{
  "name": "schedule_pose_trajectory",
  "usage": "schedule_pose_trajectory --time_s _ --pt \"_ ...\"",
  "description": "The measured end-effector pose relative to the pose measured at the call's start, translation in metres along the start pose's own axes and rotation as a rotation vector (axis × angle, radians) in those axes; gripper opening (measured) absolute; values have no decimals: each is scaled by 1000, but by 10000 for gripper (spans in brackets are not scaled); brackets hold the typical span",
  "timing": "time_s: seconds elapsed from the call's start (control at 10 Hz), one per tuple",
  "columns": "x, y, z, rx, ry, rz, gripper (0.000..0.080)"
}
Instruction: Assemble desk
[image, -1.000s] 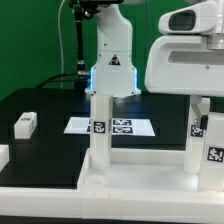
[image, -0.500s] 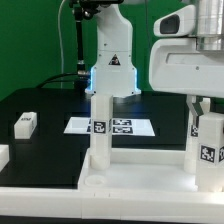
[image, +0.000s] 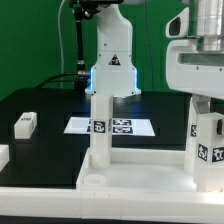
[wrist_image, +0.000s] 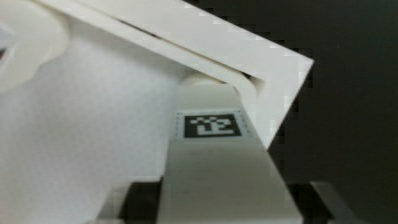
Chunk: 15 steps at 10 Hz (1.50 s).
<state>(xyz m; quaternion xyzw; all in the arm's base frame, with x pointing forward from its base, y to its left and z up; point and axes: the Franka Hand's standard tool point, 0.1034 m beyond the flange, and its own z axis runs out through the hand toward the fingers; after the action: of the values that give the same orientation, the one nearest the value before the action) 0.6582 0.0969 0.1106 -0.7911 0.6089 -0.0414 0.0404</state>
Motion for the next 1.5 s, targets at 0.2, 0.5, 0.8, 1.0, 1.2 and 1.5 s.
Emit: schedule_pose_trajectory --time_s 0.2,0.5,0.8,1.0,1.2,1.5 --pt "0 0 0 1 -7 160 290" --pt "0 0 0 2 -7 160 344" --pt "0 0 0 2 -6 -9 612" --pt "0 0 0 -3 5 -251 647" --pt "0 0 0 -8 14 -457 649" --pt "-2 -1 -1 -14 23 -751 649"
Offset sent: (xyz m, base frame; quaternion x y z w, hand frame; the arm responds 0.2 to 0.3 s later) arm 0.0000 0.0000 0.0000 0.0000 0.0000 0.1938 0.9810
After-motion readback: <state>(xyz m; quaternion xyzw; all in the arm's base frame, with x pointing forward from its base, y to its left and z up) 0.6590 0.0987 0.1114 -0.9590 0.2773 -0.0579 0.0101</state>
